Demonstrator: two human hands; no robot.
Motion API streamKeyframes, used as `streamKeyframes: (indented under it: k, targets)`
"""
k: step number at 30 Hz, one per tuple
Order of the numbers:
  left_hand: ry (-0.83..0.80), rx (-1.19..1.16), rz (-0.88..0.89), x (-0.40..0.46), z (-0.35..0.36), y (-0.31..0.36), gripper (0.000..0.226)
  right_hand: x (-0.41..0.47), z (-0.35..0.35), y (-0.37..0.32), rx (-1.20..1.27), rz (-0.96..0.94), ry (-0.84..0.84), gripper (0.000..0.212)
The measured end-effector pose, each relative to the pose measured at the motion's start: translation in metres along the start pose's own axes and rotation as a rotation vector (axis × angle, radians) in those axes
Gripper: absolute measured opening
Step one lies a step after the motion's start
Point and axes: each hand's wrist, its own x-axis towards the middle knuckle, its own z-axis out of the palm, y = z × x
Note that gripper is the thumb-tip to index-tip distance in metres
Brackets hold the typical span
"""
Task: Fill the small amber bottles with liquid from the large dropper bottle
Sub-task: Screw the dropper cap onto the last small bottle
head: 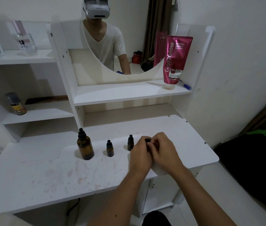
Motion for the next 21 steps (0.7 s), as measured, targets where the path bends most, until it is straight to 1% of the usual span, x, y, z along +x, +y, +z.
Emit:
streamKeyframes:
  k: [4, 7, 8, 11, 15, 21]
  targets:
    - [-0.024, 0.049, 0.031, -0.0006, 0.0007, 0.0002, 0.022, -0.0017, 0.0008, 0.0013, 0.043, 0.02, 0.031, 0.013]
    - [-0.026, 0.079, 0.04, 0.0006, 0.0022, -0.0001, 0.02, 0.0004, -0.0023, 0.0031, 0.017, -0.049, -0.006, 0.027]
    - [-0.022, 0.092, 0.046, 0.0009, 0.0026, -0.0003, 0.02, 0.0005, -0.0026, 0.0025, 0.0, -0.074, -0.009, 0.028]
    - [-0.014, 0.112, 0.05, 0.0021, 0.0034, 0.0002, 0.019, 0.0016, -0.0012, 0.0035, 0.009, -0.102, 0.044, 0.023]
    - [-0.018, 0.075, 0.016, 0.0022, 0.0033, 0.0019, 0.017, 0.0047, 0.0003, 0.0061, 0.086, -0.089, 0.129, 0.018]
    - [-0.006, 0.022, -0.004, 0.0006, 0.0014, 0.002, 0.017, 0.0068, 0.0016, 0.0072, 0.213, 0.005, 0.16, 0.014]
